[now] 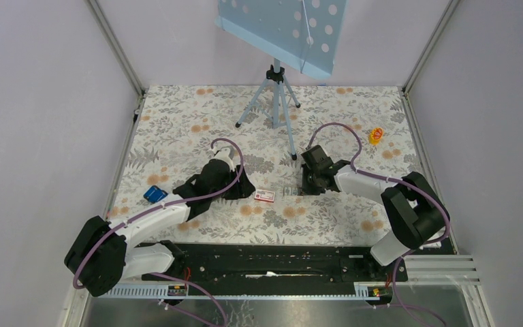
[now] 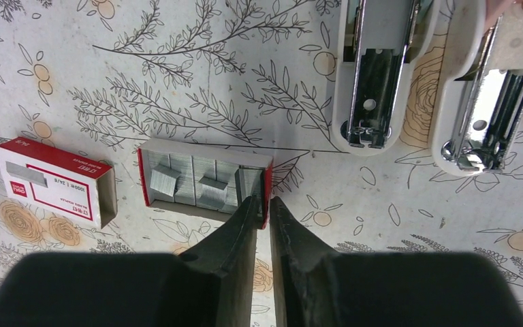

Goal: Unload the staples from the stapler

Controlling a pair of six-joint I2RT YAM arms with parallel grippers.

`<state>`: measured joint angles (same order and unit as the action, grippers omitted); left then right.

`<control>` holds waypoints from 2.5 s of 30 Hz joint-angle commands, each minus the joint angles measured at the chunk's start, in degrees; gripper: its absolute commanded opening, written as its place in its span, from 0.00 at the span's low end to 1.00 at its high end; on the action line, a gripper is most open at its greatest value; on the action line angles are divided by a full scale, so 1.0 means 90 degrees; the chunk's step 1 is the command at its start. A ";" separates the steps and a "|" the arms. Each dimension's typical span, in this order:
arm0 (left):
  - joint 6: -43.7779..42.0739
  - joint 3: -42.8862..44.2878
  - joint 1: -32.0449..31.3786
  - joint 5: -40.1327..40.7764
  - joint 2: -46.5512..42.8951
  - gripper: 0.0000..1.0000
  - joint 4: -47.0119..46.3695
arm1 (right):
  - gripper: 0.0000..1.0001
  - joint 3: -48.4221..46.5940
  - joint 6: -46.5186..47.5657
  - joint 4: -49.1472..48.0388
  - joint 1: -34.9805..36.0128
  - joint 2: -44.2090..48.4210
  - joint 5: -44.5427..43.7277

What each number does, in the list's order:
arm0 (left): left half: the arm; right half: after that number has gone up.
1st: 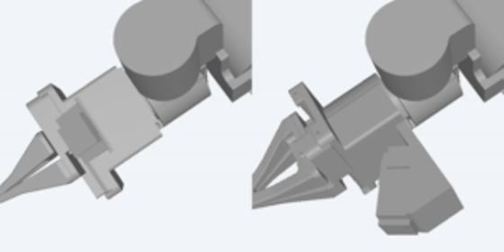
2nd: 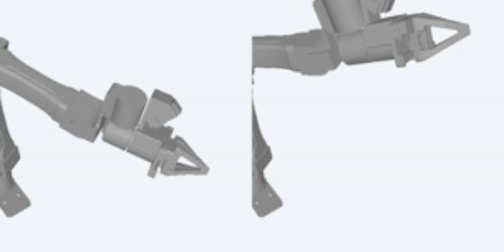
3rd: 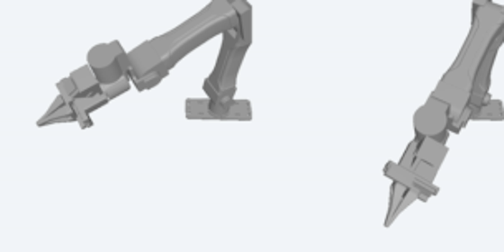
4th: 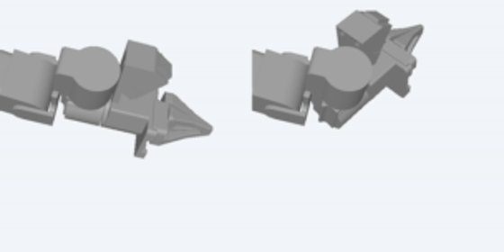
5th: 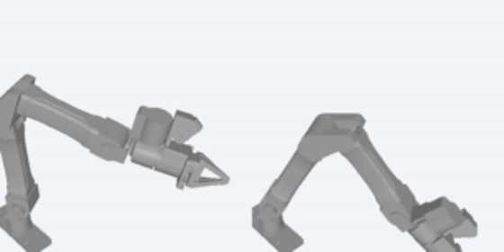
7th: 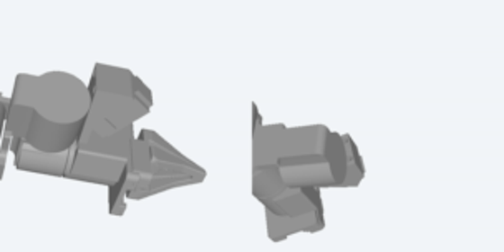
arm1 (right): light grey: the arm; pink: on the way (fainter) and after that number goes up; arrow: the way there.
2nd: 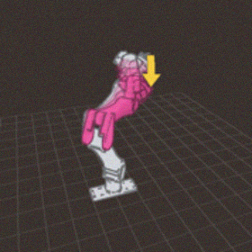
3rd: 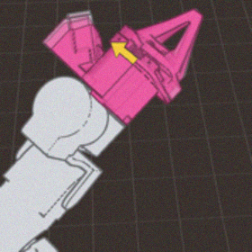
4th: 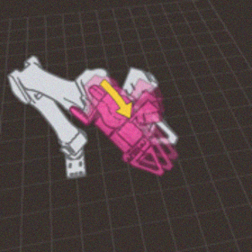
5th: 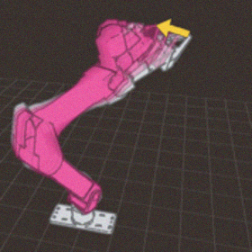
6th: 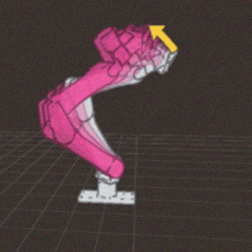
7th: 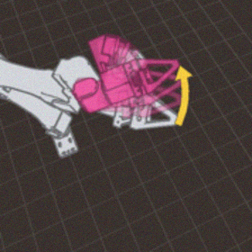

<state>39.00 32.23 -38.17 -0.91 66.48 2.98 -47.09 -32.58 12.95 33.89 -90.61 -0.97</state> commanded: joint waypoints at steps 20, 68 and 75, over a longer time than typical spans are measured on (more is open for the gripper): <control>-0.0105 -0.0288 0.0050 -0.0486 0.0454 0.54 -0.0876 | 0.04 -0.0085 0.0113 -0.0022 -0.0045 0.0118 -0.0091; -0.0325 -0.0095 0.0042 -0.0619 0.1491 0.51 -0.1700 | 0.00 -0.0263 0.0329 0.0240 0.0659 -0.0034 0.0146; -0.0320 -0.0080 0.0043 -0.0666 0.1624 0.48 -0.1830 | 0.00 -0.0350 0.0334 0.0241 0.0678 -0.0096 0.0146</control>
<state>36.86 29.87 -38.06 -5.82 80.47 -9.54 -47.92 -30.24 14.79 39.38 -91.00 0.97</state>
